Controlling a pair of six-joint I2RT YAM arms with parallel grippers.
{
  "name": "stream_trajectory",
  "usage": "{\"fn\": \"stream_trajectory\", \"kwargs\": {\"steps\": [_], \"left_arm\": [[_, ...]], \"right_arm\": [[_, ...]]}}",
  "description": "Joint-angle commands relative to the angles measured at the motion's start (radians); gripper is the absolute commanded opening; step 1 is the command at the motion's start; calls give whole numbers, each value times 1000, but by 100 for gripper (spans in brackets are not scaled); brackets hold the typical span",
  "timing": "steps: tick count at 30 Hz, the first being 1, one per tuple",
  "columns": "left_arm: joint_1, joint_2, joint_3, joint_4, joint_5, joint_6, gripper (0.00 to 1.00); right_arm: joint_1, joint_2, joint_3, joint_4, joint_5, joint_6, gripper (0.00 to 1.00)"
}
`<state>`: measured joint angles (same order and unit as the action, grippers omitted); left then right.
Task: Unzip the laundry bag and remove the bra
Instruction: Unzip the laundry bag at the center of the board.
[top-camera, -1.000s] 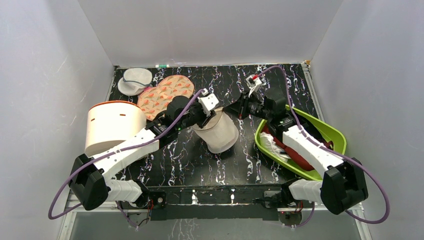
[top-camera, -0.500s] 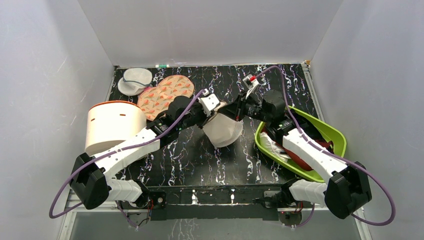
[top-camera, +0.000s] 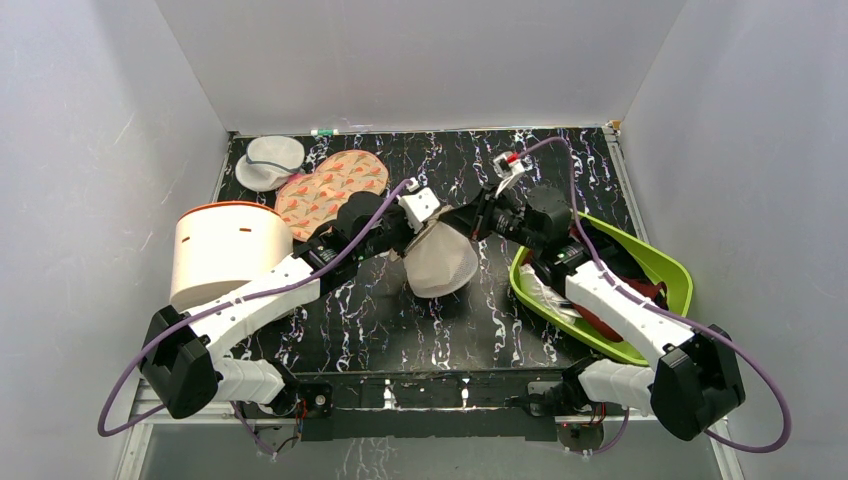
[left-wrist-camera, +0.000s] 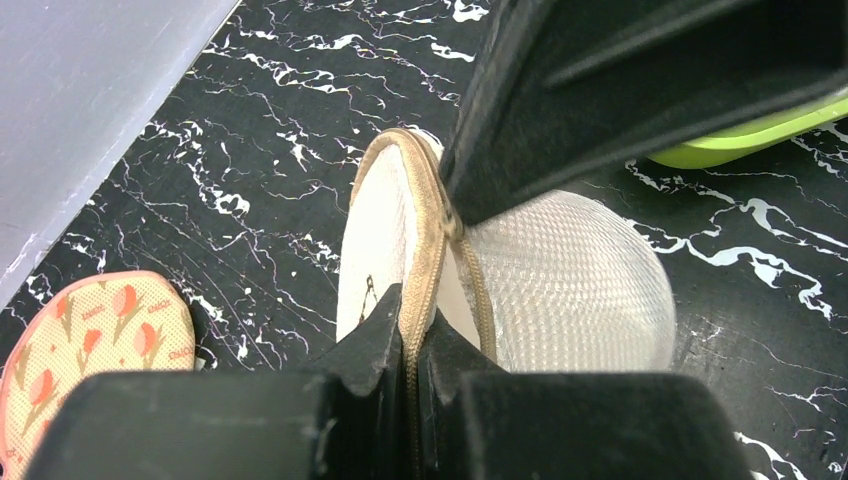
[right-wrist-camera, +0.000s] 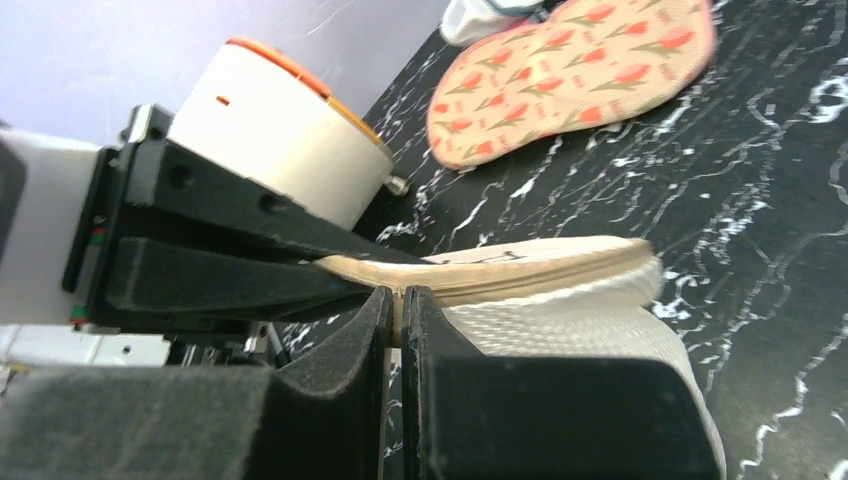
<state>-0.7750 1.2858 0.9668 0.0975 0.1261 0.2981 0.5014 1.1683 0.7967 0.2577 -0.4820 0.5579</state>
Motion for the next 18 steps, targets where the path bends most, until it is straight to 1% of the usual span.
{"fn": "stream_trajectory", "kwargs": {"steps": [1, 5, 9, 14, 17, 18], "left_arm": [[-6, -46, 21, 39, -11, 13, 0], [-6, -51, 18, 40, -21, 19, 0], [-6, -54, 19, 41, -17, 18, 0], [-6, -46, 20, 40, -21, 13, 0], [-6, -26, 28, 23, -18, 14, 7], [-6, -18, 34, 16, -10, 13, 11]], "right_arm": [[-76, -34, -5, 47, 62, 46, 0], [-142, -30, -26, 55, 9, 91, 0], [-147, -16, -19, 43, -25, 72, 0], [-141, 31, 6, 110, -157, 86, 0], [-130, 34, 9, 130, -194, 84, 0], [-126, 29, 7, 130, -191, 79, 0]]}}
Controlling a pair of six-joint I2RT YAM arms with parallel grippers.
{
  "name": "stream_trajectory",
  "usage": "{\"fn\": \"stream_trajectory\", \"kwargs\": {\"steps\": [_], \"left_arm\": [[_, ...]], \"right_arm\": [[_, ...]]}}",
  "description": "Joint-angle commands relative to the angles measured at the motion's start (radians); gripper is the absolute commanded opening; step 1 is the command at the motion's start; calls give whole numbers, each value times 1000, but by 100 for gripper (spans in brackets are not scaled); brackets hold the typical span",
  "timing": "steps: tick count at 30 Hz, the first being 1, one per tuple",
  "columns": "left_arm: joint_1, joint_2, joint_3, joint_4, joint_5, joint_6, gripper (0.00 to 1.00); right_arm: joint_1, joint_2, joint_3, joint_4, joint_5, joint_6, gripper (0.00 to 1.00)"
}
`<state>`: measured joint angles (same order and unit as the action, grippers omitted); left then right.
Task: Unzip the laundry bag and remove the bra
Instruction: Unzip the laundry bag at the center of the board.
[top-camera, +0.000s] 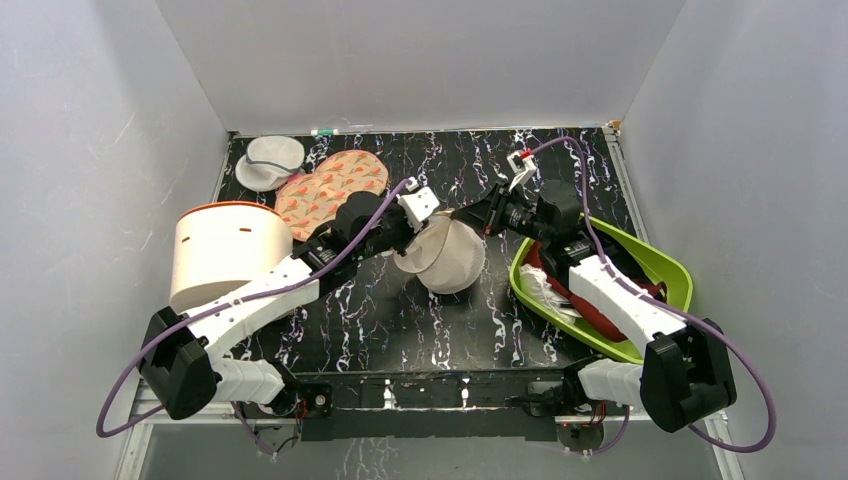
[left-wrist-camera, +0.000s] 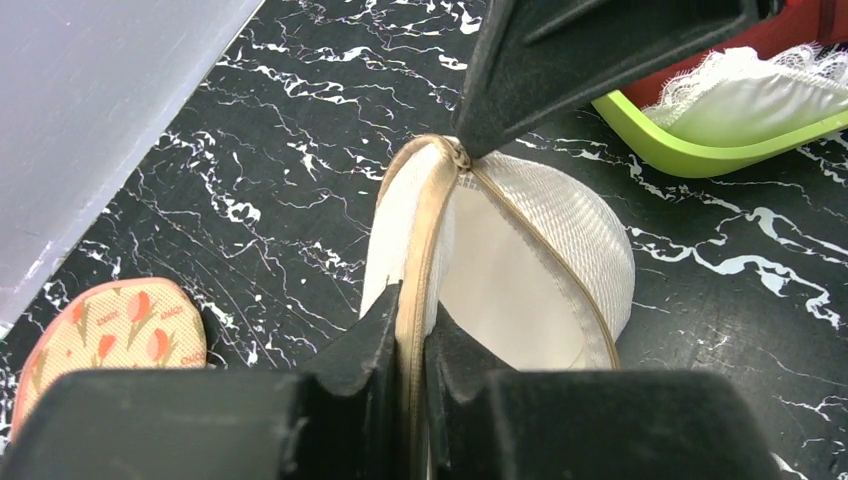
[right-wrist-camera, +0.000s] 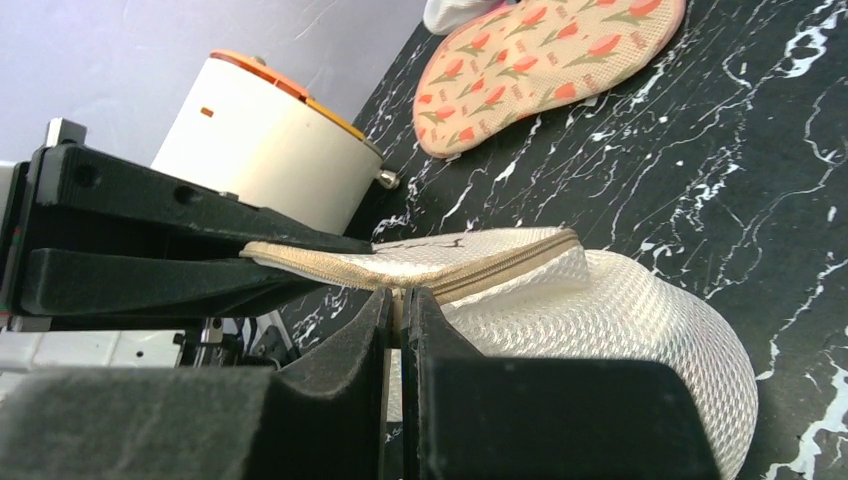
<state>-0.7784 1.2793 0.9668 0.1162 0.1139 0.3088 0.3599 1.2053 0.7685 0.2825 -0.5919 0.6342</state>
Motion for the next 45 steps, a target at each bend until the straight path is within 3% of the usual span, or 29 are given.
{"fn": "stream_trajectory", "kwargs": {"steps": [1, 6, 10, 15, 26, 30, 34, 40, 41, 45], "left_arm": [[-2, -4, 36, -8, 9, 3, 15], [-2, 15, 42, -17, 23, -5, 34], [-2, 25, 49, -21, 21, -11, 35], [-4, 19, 49, -14, 23, -16, 30], [-6, -17, 34, 7, -41, 0, 0], [-7, -32, 26, 13, -39, 4, 0], [-6, -41, 26, 11, -42, 8, 0], [-7, -39, 25, 14, -33, 7, 0], [-7, -36, 24, 14, -35, 9, 2], [-7, -21, 31, 1, -18, 4, 25]], "right_arm": [[18, -14, 32, 106, -80, 0, 0], [31, -20, 20, 135, -80, 4, 0], [52, -19, 17, 145, -91, 15, 0], [81, -10, 11, 152, -85, 13, 0], [70, -33, 8, 104, 24, 4, 0], [2, -7, 17, 76, 7, 43, 0], [-80, 15, -21, 160, -89, 122, 0], [-90, 44, 0, 176, -177, 104, 0], [-90, 48, 5, 184, -191, 110, 0], [-64, 29, 4, 211, -204, 109, 0]]}}
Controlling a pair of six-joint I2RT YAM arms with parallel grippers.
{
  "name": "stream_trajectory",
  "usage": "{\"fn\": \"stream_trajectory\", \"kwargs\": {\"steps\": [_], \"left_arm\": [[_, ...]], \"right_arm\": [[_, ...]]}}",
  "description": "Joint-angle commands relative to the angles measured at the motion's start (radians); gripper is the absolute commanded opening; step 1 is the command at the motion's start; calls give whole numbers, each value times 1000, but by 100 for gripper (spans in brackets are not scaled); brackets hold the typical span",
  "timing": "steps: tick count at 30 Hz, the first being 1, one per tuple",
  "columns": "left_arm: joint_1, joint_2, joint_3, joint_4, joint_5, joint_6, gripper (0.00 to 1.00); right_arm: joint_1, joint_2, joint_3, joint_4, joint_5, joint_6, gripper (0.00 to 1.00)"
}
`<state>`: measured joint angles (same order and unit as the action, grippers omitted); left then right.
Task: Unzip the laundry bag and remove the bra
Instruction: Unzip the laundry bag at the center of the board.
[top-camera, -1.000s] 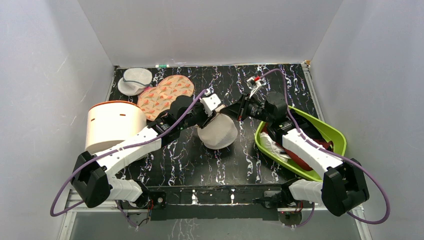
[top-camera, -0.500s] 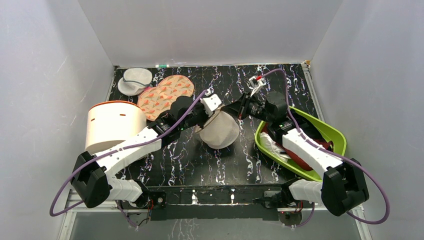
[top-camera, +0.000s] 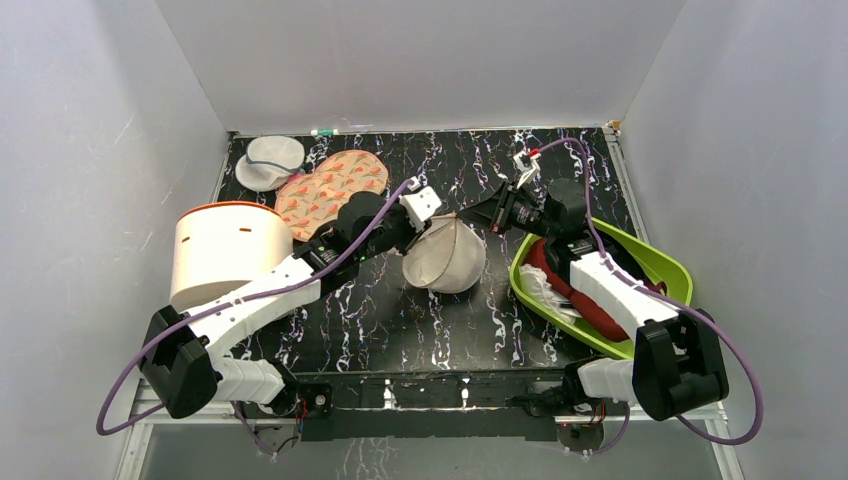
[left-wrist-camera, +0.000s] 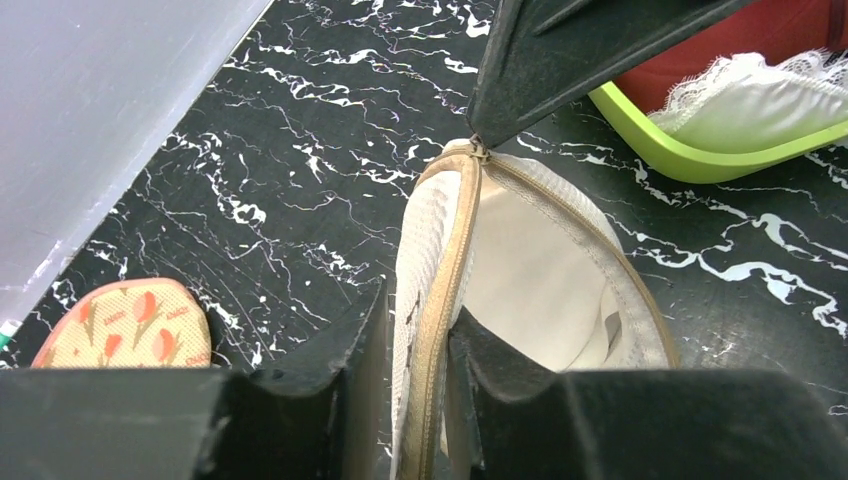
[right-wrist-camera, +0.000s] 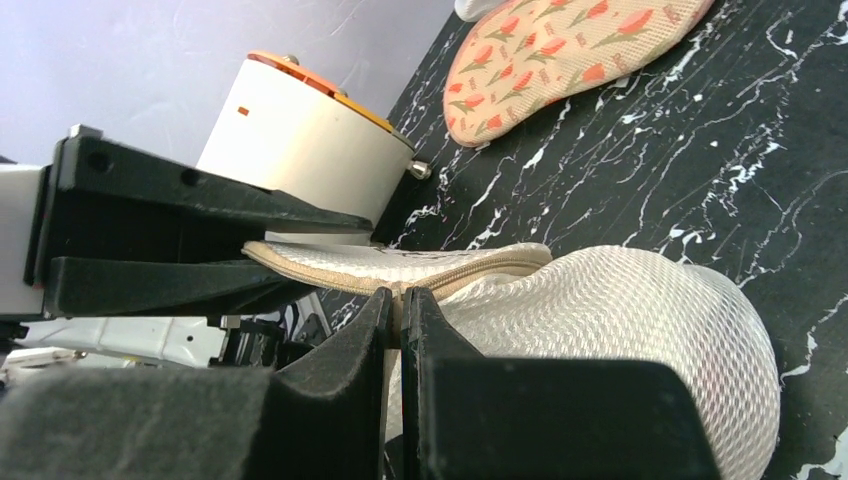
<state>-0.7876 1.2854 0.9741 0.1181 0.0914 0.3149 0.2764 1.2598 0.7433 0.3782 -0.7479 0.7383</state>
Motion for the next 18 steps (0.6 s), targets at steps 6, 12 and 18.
{"fn": "stream_trajectory", "kwargs": {"steps": [6, 12, 18], "left_arm": [[2, -2, 33, -9, 27, -14, 33], [1, -1, 35, -12, 18, -12, 33], [-1, -1, 35, -11, 19, -16, 18]], "right_arm": [[83, -33, 31, 154, -47, -2, 0], [117, -32, 26, 162, -46, 4, 0], [123, -32, 22, 166, -38, 10, 0]]}}
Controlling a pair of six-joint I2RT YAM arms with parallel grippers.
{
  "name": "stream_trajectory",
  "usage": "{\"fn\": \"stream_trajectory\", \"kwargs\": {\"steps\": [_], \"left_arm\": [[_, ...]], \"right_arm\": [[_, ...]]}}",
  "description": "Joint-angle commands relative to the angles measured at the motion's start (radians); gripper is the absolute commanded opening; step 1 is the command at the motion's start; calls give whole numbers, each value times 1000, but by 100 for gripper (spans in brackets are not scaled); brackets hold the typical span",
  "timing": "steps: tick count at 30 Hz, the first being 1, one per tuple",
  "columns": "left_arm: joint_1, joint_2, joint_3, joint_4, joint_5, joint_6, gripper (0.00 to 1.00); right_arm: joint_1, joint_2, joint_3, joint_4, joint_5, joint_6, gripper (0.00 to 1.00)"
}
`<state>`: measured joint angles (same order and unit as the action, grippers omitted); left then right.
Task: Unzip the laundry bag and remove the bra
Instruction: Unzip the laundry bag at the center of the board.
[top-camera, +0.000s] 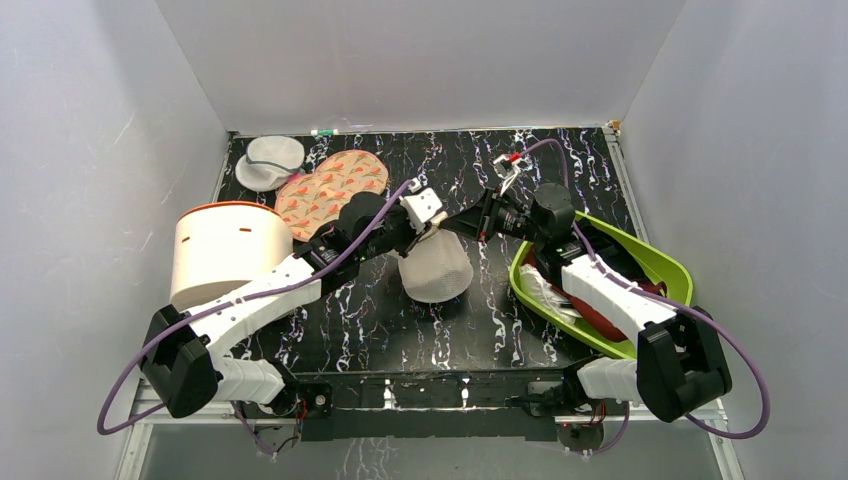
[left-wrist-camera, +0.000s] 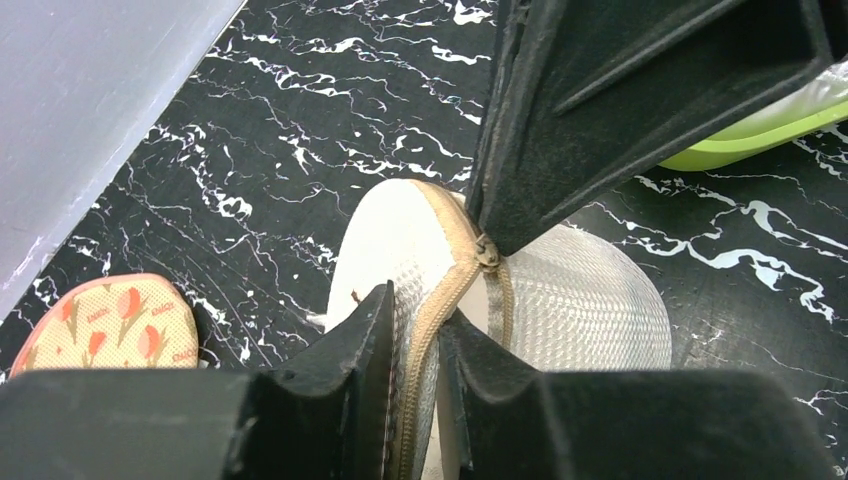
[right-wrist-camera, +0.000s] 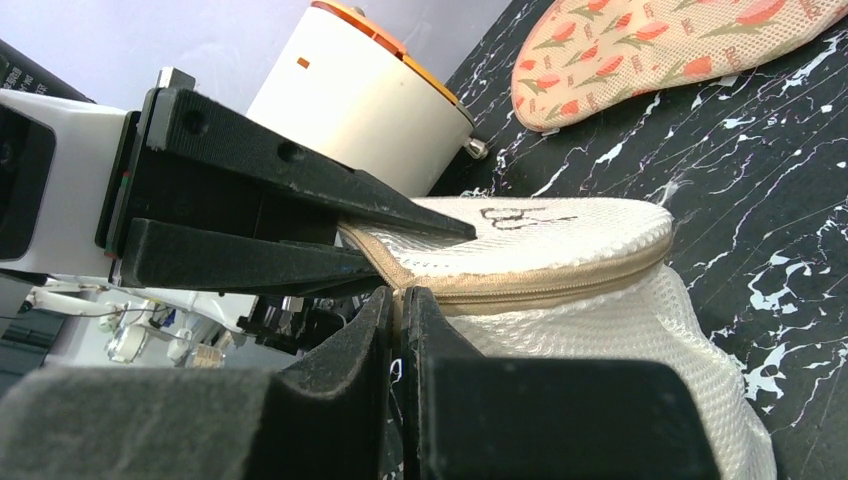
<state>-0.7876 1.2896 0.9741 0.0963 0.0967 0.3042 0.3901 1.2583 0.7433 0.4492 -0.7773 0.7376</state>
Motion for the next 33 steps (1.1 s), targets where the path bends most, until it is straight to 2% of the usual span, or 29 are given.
{"fn": "stream_trajectory", "kwargs": {"steps": [1, 8, 16, 21, 33], "left_arm": [[-1, -6, 34, 13, 11, -5, 15], [-2, -30, 25, 23, 0, 14, 0], [-3, -72, 5, 43, -21, 28, 0], [-4, -67, 12, 39, -14, 23, 0], [-3, -6, 34, 2, 4, 13, 28]], "right_arm": [[8, -32, 20, 95, -6, 14, 0], [-16, -62, 0, 52, 91, 17, 0], [-111, -9, -8, 69, 21, 79, 0], [-109, 22, 17, 60, -21, 66, 0], [-9, 49, 50, 163, -89, 70, 0]]}}
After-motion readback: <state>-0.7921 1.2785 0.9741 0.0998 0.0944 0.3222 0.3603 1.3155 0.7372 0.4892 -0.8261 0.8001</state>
